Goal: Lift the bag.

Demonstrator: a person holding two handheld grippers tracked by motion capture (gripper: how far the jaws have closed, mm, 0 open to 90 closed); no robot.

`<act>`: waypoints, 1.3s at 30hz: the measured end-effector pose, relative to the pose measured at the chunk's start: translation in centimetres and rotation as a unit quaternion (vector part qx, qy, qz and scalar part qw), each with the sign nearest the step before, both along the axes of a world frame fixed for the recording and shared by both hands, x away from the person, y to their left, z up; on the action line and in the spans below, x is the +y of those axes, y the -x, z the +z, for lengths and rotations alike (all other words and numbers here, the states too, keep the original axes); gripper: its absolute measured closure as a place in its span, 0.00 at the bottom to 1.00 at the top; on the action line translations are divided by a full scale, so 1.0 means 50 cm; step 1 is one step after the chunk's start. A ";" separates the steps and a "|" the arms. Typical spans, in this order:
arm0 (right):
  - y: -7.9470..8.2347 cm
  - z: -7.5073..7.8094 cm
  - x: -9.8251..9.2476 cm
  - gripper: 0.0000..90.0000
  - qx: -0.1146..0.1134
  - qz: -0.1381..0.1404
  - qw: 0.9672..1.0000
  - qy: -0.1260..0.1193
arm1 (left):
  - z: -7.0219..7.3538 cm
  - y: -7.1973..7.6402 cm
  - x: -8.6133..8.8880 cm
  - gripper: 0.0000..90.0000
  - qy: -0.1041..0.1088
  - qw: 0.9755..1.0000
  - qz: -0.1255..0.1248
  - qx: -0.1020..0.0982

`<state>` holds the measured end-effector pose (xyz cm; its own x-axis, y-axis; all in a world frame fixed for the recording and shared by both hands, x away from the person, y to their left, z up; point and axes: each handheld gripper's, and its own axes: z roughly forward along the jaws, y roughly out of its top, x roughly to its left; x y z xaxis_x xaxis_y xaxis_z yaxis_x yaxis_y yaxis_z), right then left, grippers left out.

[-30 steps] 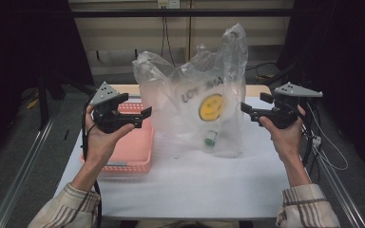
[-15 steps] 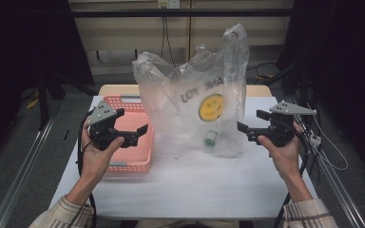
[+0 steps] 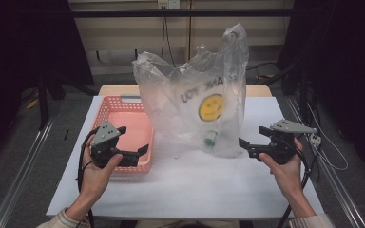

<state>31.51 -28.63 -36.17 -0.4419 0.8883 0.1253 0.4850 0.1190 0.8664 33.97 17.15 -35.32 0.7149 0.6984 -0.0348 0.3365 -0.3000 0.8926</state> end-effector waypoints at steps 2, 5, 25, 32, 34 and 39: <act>0.010 -0.007 0.001 0.12 0.001 -0.005 1.000 0.001 | -0.010 0.012 0.004 0.05 0.000 1.000 0.014 -0.002; 0.021 -0.020 0.004 0.13 0.013 -0.008 1.000 0.008 | -0.025 0.026 0.011 0.06 -0.001 1.000 0.018 -0.003; 0.088 -0.084 0.010 0.15 0.024 -0.003 0.999 0.031 | -0.087 0.084 0.055 0.06 -0.005 1.000 0.021 0.023; 0.100 -0.111 -0.003 0.15 0.031 -0.012 0.999 0.026 | -0.102 0.106 0.068 0.06 -0.004 1.000 0.025 0.006; 0.106 -0.120 -0.007 0.15 0.034 -0.015 0.999 0.024 | -0.103 0.109 0.073 0.06 -0.001 1.000 0.022 0.000; 0.107 -0.131 -0.004 0.15 0.049 -0.013 0.999 0.016 | -0.109 0.117 0.080 0.07 0.001 0.999 0.037 0.004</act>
<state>26.14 -28.85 -42.74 -0.4060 0.9035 0.1374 0.5706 0.1331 0.8104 28.14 21.15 -40.77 0.6615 0.7487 -0.0420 0.3648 -0.2724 0.8904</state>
